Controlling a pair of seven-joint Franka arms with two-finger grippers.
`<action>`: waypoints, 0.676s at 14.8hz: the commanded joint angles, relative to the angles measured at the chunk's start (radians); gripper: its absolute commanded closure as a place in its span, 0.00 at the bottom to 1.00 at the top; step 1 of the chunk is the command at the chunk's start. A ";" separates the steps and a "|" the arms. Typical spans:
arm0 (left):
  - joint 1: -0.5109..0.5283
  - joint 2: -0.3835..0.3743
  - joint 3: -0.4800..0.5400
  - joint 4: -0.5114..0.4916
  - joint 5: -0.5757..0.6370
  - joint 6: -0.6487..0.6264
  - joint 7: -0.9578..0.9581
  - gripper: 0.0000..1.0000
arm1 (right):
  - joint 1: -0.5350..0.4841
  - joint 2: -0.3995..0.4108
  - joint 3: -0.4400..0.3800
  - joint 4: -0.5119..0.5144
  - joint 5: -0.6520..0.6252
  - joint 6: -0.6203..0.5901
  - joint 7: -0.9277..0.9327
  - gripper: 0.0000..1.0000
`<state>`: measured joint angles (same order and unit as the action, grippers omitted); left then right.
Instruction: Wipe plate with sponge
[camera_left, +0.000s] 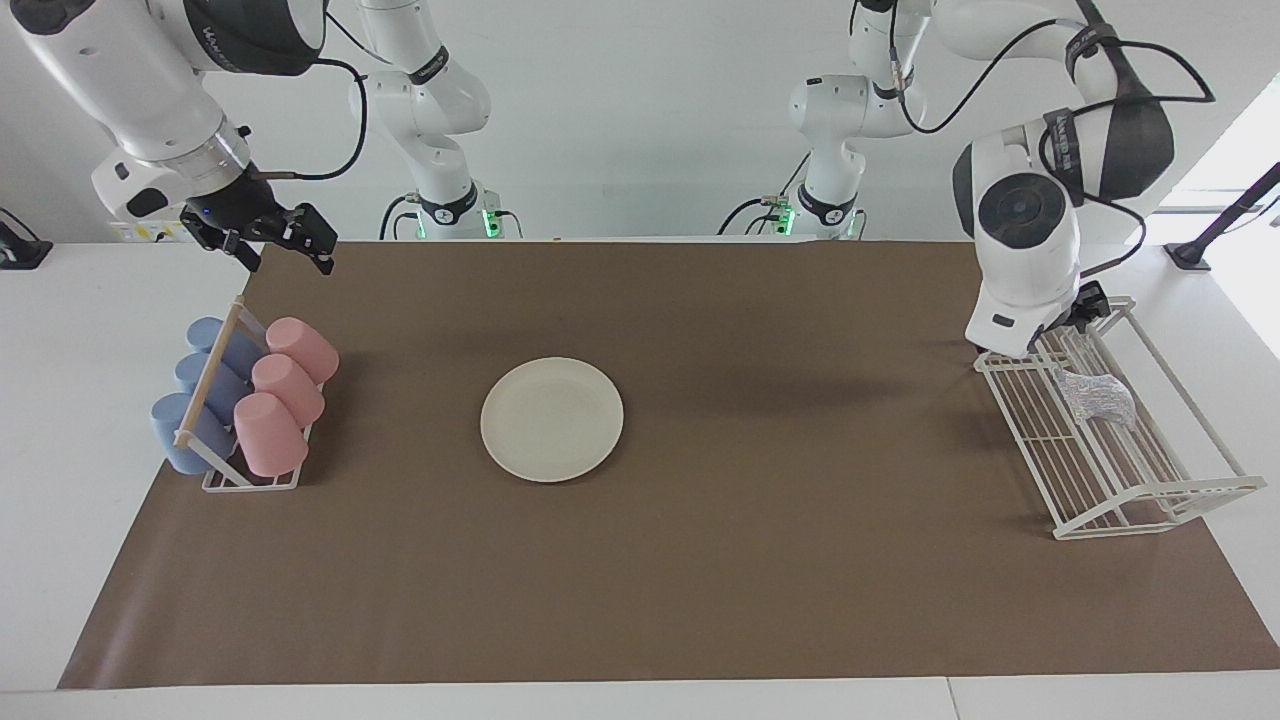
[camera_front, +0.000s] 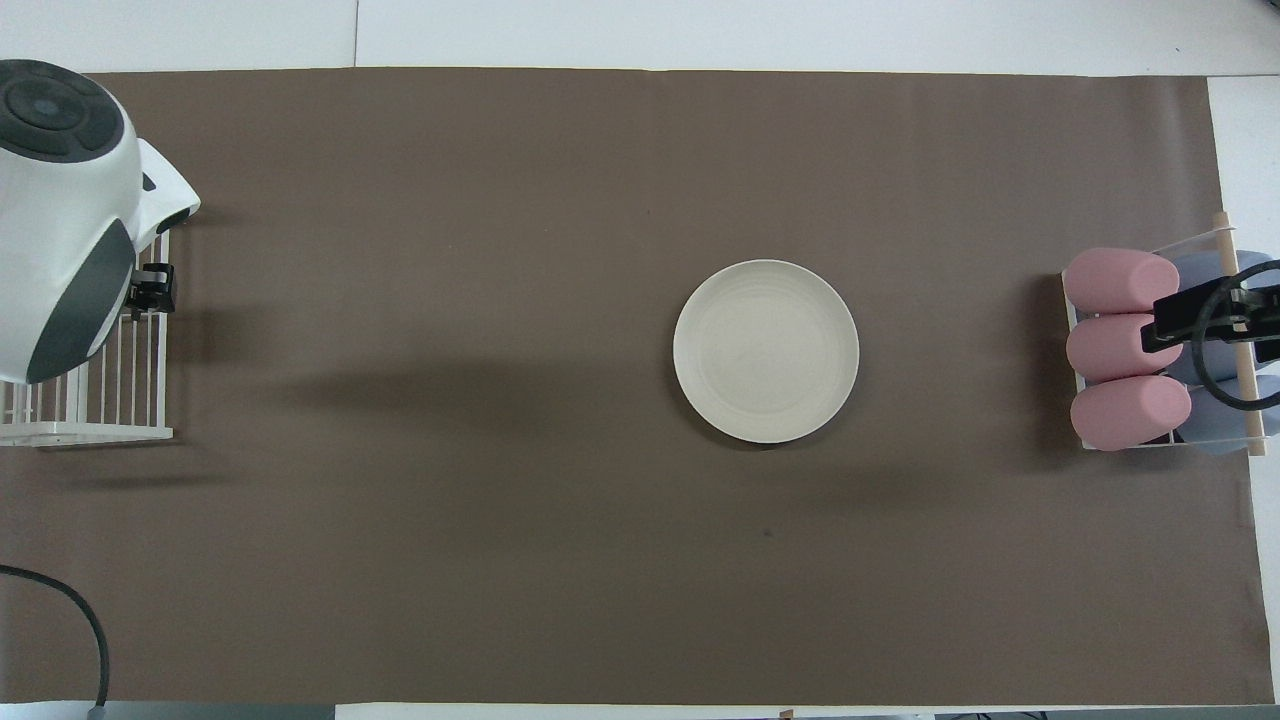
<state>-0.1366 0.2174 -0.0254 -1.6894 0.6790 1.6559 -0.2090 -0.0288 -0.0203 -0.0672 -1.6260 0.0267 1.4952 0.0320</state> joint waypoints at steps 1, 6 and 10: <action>-0.006 0.083 0.012 0.017 0.129 0.038 -0.007 0.00 | 0.001 -0.027 0.007 -0.031 -0.013 0.036 0.040 0.00; -0.001 0.189 0.010 0.068 0.301 0.039 0.000 0.00 | -0.003 -0.029 0.006 -0.038 -0.011 0.065 0.052 0.00; 0.003 0.206 0.010 0.095 0.306 0.053 0.000 0.00 | 0.004 -0.027 0.006 -0.035 -0.011 0.065 0.115 0.00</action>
<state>-0.1363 0.4086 -0.0190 -1.6323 0.9680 1.6958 -0.2103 -0.0281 -0.0214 -0.0650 -1.6289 0.0267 1.5385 0.0989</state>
